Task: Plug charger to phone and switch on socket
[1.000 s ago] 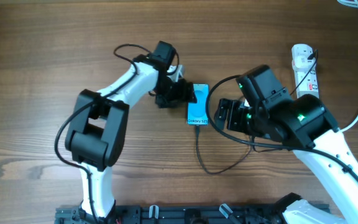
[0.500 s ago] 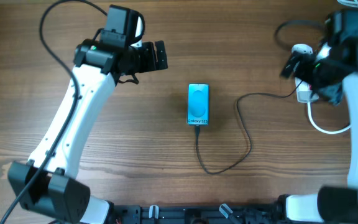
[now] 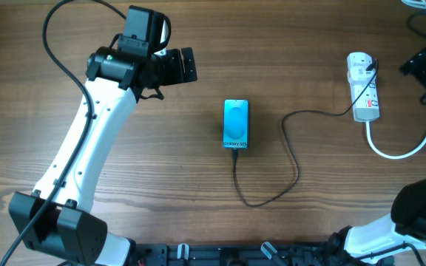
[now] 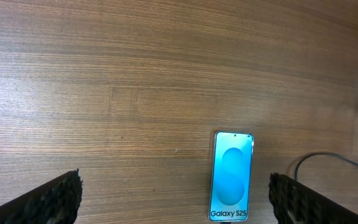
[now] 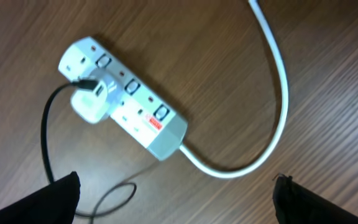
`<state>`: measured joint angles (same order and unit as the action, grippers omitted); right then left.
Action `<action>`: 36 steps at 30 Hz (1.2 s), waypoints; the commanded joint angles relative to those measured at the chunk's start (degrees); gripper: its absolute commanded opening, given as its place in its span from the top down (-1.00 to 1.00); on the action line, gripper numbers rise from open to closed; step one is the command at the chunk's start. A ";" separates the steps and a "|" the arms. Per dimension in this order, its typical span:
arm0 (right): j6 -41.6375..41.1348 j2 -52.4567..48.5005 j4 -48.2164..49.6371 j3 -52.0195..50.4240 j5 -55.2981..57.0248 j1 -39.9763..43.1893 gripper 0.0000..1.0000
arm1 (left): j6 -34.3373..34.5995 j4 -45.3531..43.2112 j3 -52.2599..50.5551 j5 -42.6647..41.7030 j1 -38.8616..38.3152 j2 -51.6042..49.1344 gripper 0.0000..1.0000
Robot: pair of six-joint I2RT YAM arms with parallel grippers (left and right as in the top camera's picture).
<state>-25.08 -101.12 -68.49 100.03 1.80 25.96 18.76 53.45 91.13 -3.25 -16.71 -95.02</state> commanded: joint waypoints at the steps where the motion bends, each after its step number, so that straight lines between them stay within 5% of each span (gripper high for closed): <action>1: -2.05 -4.28 1.36 1.09 1.01 0.00 -0.99 | -0.28 0.02 0.00 0.76 0.11 -0.44 -1.00; 12: -1.84 -16.72 10.01 1.09 5.25 0.17 -0.99 | -0.28 0.02 0.00 0.76 0.11 -0.44 -1.00; 36: 7.56 -24.26 21.35 -4.04 -3.21 0.37 -0.99 | -0.28 0.02 0.00 0.76 0.11 -0.44 -1.00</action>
<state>-19.27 -123.98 -48.14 98.10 1.30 26.09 18.76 53.60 91.13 -3.22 -16.71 -95.02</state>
